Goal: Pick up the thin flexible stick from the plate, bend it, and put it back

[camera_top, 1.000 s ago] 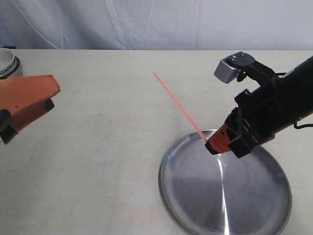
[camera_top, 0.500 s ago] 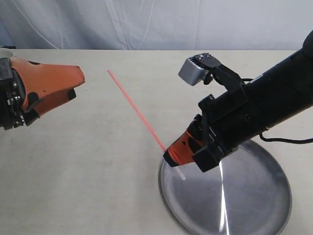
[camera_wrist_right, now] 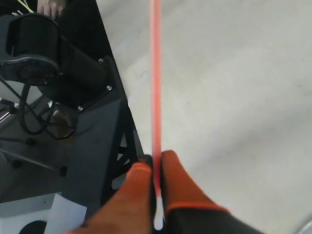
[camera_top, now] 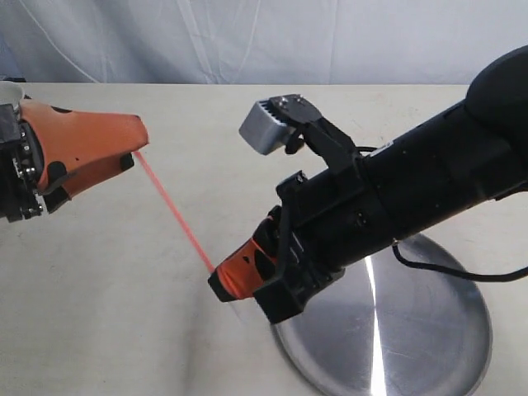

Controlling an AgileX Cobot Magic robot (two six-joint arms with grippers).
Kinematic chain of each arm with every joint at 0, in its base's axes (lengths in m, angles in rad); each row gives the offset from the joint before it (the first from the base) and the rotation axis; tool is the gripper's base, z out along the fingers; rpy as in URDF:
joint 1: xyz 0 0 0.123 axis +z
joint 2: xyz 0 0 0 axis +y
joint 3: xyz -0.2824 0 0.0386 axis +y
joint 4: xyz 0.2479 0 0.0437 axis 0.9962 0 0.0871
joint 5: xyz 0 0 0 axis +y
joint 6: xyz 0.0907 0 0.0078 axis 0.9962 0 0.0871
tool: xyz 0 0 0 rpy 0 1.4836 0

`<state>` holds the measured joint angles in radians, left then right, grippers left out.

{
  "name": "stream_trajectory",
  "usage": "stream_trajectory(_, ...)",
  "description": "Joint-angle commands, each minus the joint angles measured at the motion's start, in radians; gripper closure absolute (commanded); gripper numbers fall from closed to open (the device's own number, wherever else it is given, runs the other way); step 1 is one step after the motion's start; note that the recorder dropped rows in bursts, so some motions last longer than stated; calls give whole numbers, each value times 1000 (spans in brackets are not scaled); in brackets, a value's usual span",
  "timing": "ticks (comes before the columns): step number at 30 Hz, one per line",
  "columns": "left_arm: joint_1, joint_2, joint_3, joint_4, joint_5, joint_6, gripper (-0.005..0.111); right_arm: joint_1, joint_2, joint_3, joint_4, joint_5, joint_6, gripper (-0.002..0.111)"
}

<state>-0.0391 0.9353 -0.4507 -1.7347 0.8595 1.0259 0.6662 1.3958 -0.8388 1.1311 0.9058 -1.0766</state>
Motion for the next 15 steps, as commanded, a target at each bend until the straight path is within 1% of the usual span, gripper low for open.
stream_trajectory(1,-5,3,-5,-10,24,5,53,36,-7,-5,27,-39,-7,109)
stream_trajectory(2,-5,3,-5,-10,27,5,58,43,-7,-5,32,-49,-7,109)
stream_trajectory(3,-5,3,-5,-10,27,5,67,45,-7,-5,37,-54,-7,109)
stream_trajectory(4,-5,3,-5,-10,27,5,81,45,-7,-5,46,-55,-7,109)
stream_trajectory(7,-5,3,-5,-10,27,5,105,45,-7,-5,56,-55,-7,109)
stream_trajectory(10,-5,3,-5,-10,25,30,106,45,-7,-5,61,-60,-10,109)
stream_trajectory(14,-5,3,-5,-10,-27,30,106,45,-7,-5,133,-142,-22,109)
stream_trajectory(15,-5,3,-5,-10,-29,30,106,45,-7,-5,138,-149,-34,107)
